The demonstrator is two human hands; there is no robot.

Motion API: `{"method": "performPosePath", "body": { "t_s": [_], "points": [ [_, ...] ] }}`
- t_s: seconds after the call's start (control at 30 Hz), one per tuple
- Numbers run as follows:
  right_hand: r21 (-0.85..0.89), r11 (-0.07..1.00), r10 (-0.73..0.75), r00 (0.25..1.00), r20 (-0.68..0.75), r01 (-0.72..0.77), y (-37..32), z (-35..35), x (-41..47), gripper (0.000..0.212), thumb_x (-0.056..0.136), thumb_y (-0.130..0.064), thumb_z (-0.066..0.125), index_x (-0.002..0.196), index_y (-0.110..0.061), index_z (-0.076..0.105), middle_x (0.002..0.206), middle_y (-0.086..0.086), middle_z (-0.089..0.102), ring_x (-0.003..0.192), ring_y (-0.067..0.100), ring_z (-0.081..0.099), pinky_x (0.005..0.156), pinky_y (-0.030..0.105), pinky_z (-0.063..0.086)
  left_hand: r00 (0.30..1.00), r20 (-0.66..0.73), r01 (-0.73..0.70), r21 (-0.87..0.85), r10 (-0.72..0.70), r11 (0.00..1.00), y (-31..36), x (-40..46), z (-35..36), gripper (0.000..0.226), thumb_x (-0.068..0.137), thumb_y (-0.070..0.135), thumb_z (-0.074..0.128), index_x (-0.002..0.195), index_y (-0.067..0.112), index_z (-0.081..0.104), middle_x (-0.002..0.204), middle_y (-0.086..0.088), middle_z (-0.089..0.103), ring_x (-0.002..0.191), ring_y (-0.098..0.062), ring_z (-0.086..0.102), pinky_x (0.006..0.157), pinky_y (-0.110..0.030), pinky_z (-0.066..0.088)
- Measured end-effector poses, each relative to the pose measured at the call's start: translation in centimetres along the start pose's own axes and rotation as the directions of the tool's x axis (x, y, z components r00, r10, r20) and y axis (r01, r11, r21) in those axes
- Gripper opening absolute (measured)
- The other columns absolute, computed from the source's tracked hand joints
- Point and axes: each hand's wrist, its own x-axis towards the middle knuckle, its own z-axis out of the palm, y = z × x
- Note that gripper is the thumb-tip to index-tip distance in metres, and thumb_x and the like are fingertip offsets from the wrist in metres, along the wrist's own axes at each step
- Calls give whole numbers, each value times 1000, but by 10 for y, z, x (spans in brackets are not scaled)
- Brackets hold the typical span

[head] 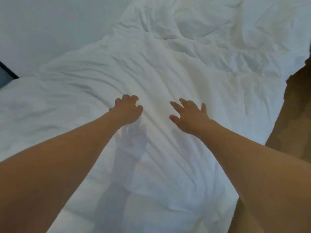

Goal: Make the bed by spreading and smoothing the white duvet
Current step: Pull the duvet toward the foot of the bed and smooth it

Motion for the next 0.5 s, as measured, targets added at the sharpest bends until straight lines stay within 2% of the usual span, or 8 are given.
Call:
{"method": "performPosePath", "body": {
  "t_s": [0.07,0.13,0.2,0.27,0.33,0.4,0.47,0.5],
  "points": [
    [-56,994,-91,996,-25,89,-33,10,47,63,98,-62,21,153,-43,-2,164,-6,-2,151,22,-1,116,61,-6,997,-9,72,-32,-72,997,-38,23,19,55,94,52,37,146,43,24,158,5,12,144,-26,10,108,-63,20],
    [-128,988,-92,996,11,92,-53,24,88,67,95,-67,19,152,-44,-10,164,-6,-8,151,23,-7,114,63,-11,969,123,216,-4,-214,976,-90,27,55,61,90,69,26,146,58,4,161,16,-13,148,-24,-12,102,-76,4],
    [-143,988,-45,993,114,61,-65,33,115,74,91,-74,22,151,-46,-12,163,-7,-15,150,26,-13,110,67,-15,894,235,389,14,-381,921,-143,22,82,63,84,81,11,139,65,-15,156,18,-30,145,-20,-26,97,-80,-7],
    [-149,987,-27,975,221,62,-61,36,129,78,88,-76,27,150,-47,-10,161,-9,-19,149,27,-16,109,69,-14,849,287,461,10,-444,887,-167,28,87,64,81,83,7,136,66,-22,154,14,-36,144,-22,-30,96,-80,-9],
    [-139,986,-53,961,273,93,-51,26,141,76,90,-74,28,151,-47,-8,161,-12,-19,149,23,-15,111,68,-11,809,334,488,74,-483,869,-169,53,78,73,77,85,7,140,60,-20,157,4,-31,144,-31,-27,99,-80,-7],
    [-176,978,-60,963,261,108,-36,8,163,72,92,-71,26,151,-47,-9,162,-12,-18,150,21,-14,112,66,-10,789,322,514,124,-524,849,-145,90,61,88,77,75,28,151,42,-7,160,-12,-7,146,-44,-5,104,-76,9],
    [-214,969,-76,977,200,119,-27,-9,199,70,93,-71,23,150,-48,-10,162,-11,-15,150,21,-12,112,66,-10,869,105,472,123,-484,873,-99,125,30,74,81,43,49,147,19,24,147,-12,21,137,-40,25,104,-67,25],
    [-230,964,-99,983,157,134,-25,-13,219,69,93,-71,20,150,-48,-10,163,-10,-14,150,22,-11,112,66,-11,936,-54,351,113,-347,929,-77,143,15,63,83,35,49,141,17,32,145,-8,25,135,-35,28,104,-65,27]
  ]
}}
